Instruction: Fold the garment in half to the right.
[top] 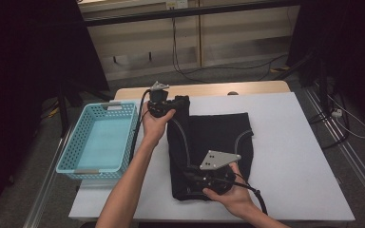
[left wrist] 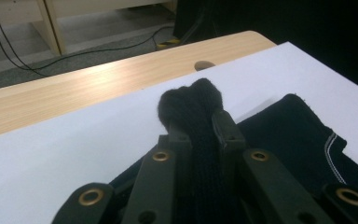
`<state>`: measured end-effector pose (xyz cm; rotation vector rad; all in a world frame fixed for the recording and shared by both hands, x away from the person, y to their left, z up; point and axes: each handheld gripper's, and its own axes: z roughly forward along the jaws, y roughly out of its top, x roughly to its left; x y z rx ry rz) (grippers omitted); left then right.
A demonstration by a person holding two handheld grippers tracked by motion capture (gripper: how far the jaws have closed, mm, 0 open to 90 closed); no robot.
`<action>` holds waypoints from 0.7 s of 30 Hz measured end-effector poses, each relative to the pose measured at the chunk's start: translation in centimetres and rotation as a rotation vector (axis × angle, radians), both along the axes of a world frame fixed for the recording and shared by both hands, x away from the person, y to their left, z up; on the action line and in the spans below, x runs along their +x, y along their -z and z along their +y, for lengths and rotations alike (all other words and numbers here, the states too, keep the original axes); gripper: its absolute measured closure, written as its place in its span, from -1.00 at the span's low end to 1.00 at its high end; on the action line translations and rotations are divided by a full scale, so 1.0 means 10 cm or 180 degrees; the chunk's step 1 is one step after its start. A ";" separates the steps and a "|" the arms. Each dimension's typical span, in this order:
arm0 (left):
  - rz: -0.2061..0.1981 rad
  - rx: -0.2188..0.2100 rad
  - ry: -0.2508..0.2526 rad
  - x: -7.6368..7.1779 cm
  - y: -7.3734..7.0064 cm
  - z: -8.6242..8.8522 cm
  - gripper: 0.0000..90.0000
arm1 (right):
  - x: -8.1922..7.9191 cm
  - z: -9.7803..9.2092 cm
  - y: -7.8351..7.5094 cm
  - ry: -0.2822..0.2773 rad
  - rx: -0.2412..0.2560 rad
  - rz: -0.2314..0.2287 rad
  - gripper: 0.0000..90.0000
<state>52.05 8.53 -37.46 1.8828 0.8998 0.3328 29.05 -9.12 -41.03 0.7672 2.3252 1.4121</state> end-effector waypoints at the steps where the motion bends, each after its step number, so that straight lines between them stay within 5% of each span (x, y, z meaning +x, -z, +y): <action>1: 0.0013 -0.0025 0.0009 0.00 0.01 -0.03 0.80 | -0.01 -0.01 0.01 0.0004 -0.0009 -0.0003 0.67; 12: 0.0131 -0.0123 0.0047 0.04 0.13 -0.26 0.80 | -0.06 -0.19 0.05 0.0117 -0.0038 0.0052 0.67; 21: 0.0065 -0.0045 0.0169 0.03 0.15 -0.45 0.80 | -0.12 -0.39 0.11 0.0216 -0.0060 0.0105 0.67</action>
